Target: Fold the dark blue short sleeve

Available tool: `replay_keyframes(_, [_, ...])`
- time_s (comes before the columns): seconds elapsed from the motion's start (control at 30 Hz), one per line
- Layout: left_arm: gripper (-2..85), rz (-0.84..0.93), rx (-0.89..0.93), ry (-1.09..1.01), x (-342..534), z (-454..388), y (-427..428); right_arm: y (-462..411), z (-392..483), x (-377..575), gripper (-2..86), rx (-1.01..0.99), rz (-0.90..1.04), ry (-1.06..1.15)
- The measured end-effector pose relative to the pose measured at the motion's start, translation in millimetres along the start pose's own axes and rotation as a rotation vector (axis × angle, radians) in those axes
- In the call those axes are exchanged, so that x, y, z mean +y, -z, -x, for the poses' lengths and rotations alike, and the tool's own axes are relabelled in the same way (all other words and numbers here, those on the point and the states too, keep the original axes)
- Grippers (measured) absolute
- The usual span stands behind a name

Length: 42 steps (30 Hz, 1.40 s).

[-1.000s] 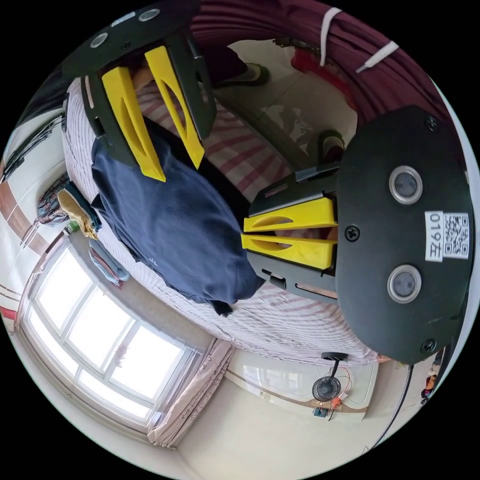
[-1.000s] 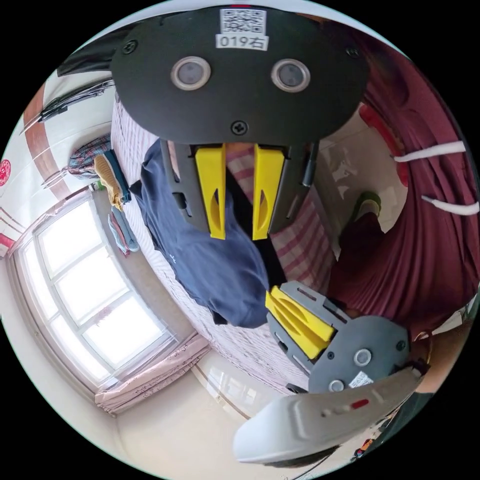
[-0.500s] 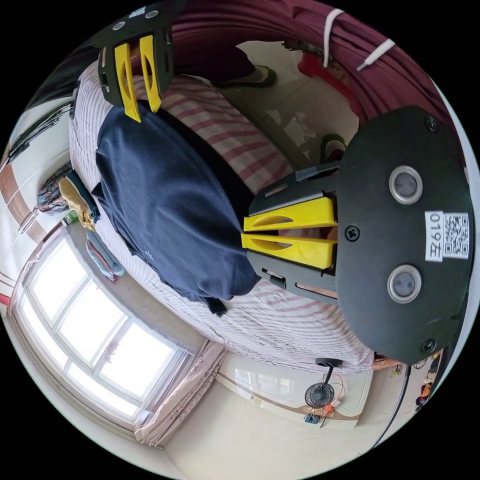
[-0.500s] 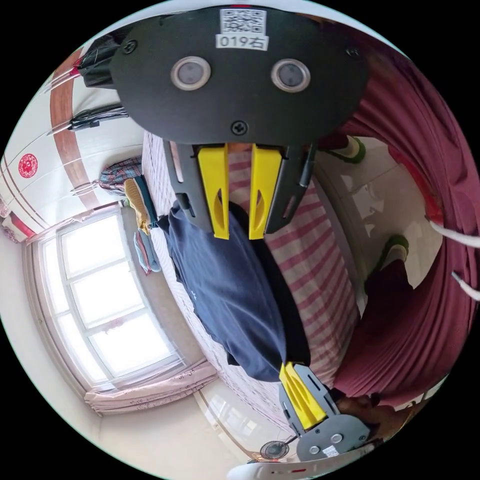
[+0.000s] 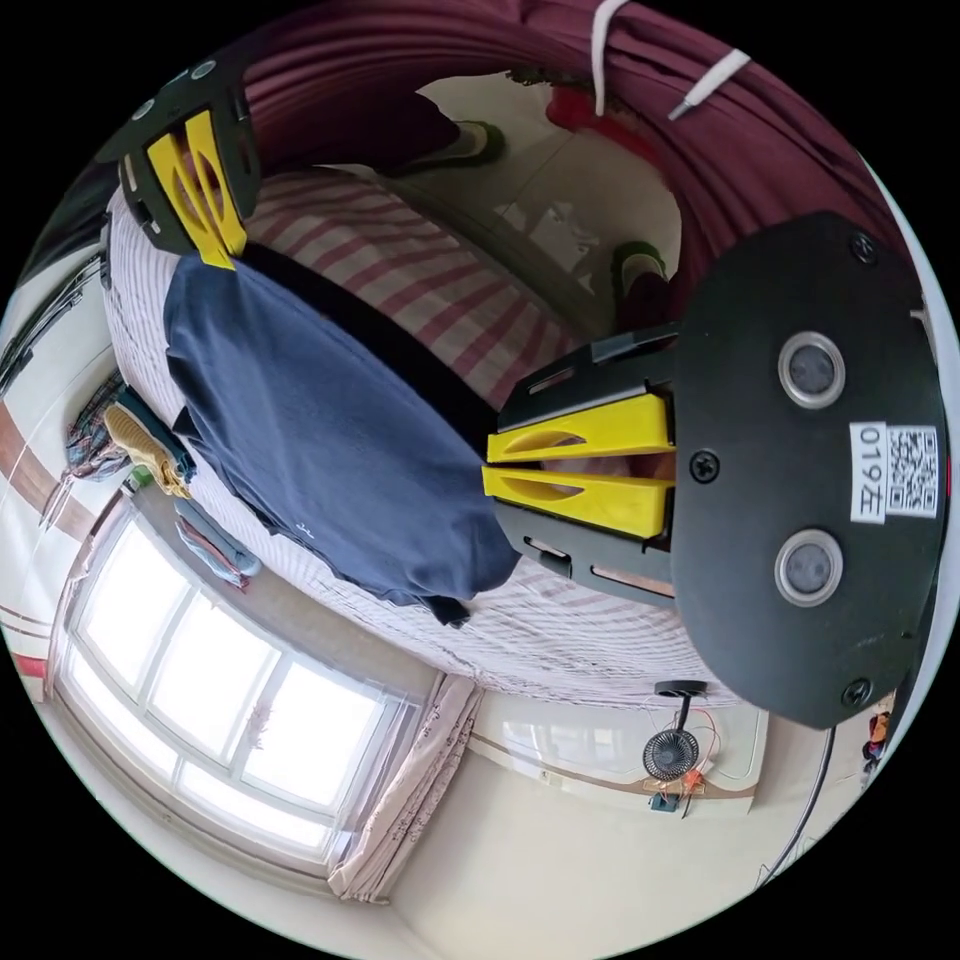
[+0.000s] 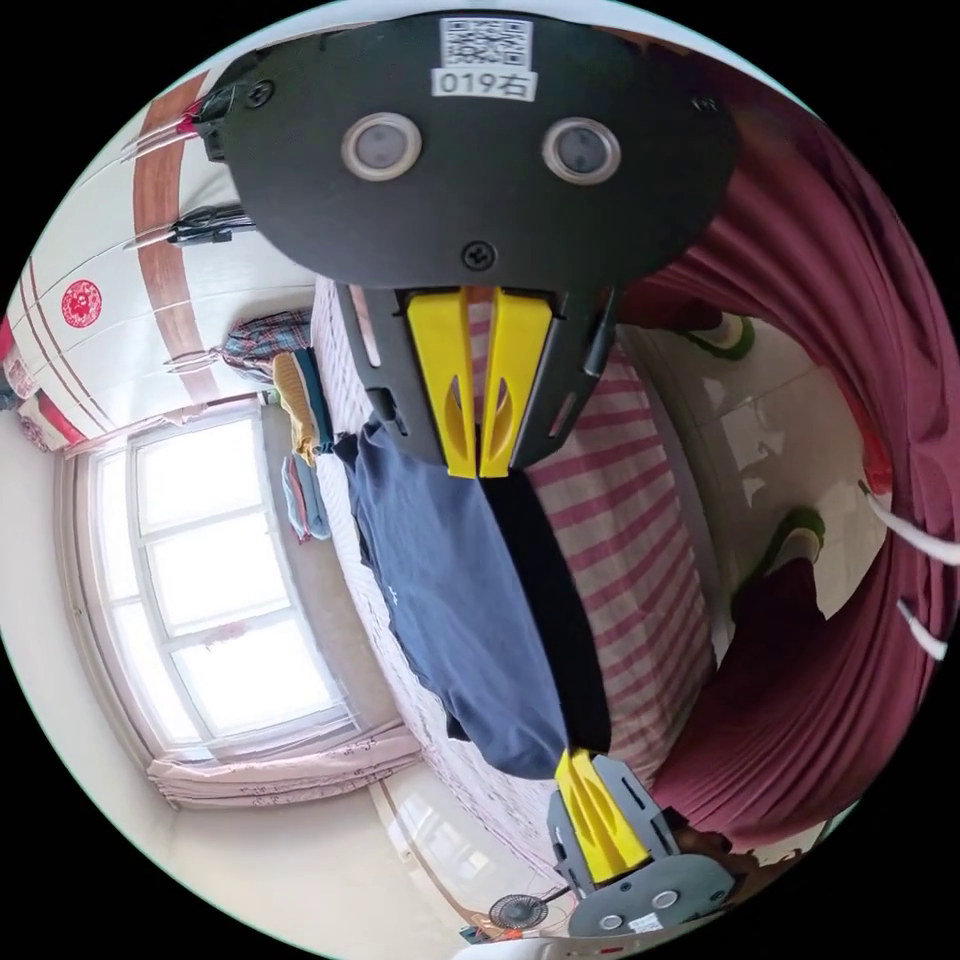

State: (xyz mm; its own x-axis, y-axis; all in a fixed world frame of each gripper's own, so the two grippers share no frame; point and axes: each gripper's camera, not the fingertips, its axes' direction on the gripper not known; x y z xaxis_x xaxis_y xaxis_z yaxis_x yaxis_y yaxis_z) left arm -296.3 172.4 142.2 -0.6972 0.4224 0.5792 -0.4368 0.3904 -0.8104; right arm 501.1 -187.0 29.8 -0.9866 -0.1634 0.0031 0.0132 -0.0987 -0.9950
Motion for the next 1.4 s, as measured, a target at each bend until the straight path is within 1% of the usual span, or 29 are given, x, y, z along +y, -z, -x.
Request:
replay_keyframes(0.07, [0.8, 0.019, 0.014, -0.015, -6, 5, 2, 4, -1, -4, -0.6, -0.008, 0.006, 0.012])
replay_keyframes(0.17, [1.2, 0.018, 0.066, -0.016, -11, 22, 14, 20, -18, -9, 1.1, -0.027, -0.031, -0.051])
replay_keyframes(0.2, [1.3, 0.015, 0.086, -0.014, -11, 26, 17, 28, -28, -10, 3.2, -0.037, -0.046, -0.090])
replay_keyframes(0.23, [1.4, 0.007, 0.132, -0.003, -11, 37, 24, 35, -39, -9, 6.2, -0.054, -0.057, -0.116])
replay_keyframes(0.3, [1.8, -0.004, 0.216, 0.010, -8, 53, 34, 48, -56, -7, 7.7, -0.080, -0.074, -0.157])
replay_keyframes(0.33, [2.1, -0.014, 0.265, 0.030, -4, 65, 41, 56, -71, -5, 7.6, -0.097, -0.091, -0.212])
replay_keyframes(0.37, [2.5, -0.024, 0.295, 0.095, 0, 82, 47, 60, -80, -3, 7.6, -0.112, -0.097, -0.254])
replay_keyframes(0.4, [2.8, -0.026, 0.307, 0.135, 1, 92, 48, 65, -102, 2, 6.8, -0.157, -0.106, -0.352])
replay_keyframes(0.43, [3.6, -0.020, 0.327, 0.227, 4, 115, 48, 66, -126, 8, 6.4, -0.193, -0.097, -0.462])
replay_keyframes(0.47, [4.6, 0.005, 0.337, 0.340, 6, 142, 44, 65, -138, 12, 6.4, -0.205, -0.081, -0.519])
replay_keyframes(0.5, [5.2, 0.017, 0.346, 0.396, 6, 156, 40, 58, -161, 18, 7.0, -0.243, -0.044, -0.614])
replay_keyframes(0.53, [6.3, 0.026, 0.371, 0.509, 8, 183, 34, 50, -181, 23, 8.2, -0.291, -0.016, -0.696])
replay_keyframes(0.57, [7.0, 0.022, 0.409, 0.639, 11, 209, 27, 45, -189, 25, 8.8, -0.311, 0.006, -0.735])
replay_keyframes(0.6, [7.3, 0.020, 0.443, 0.694, 12, 220, 23, 38, -203, 26, 10.2, -0.345, 0.037, -0.788])
replay_keyframes(0.67, [8.7, 0.047, 0.568, 0.851, 13, 252, 5, 32, -216, 25, 10.9, -0.366, 0.074, -0.864])
replay_keyframes(0.77, [9.5, 0.078, 0.633, 0.957, 10, 268, -5, 28, -228, 16, 10.7, -0.414, 0.103, -0.935])
replay_keyframes(0.83, [9.4, 0.108, 0.647, 0.967, 5, 269, -8, 25, -236, 14, 10.2, -0.450, 0.123, -0.999])
replay_keyframes(0.93, [8.7, 0.150, 0.617, 0.946, -4, 267, -6, 30, -248, 17, 9.6, -0.482, 0.090, -1.069])
replay_keyframes(1.03, [8.3, 0.146, 0.599, 0.943, -11, 269, 4, 37, -259, 16, 9.6, -0.501, 0.070, -1.097])
replay_keyframes(1.2, [7.4, 0.146, 0.634, 0.992, -14, 282, 19, 53, -279, 25, 9.5, -0.565, 0.020, -1.190])
replay_keyframes(1.27, [6.2, 0.132, 0.659, 1.011, -13, 287, 27, 60, -287, 31, 8.1, -0.589, 0.004, -1.242])
replay_keyframes(1.33, [4.8, 0.108, 0.721, 1.020, -13, 290, 32, 67, -296, 37, 3.4, -0.637, -0.022, -1.284])
replay_keyframes(1.4, [3.5, 0.100, 0.732, 1.029, -14, 292, 38, 73, -301, 39, 1.4, -0.660, -0.034, -1.305])
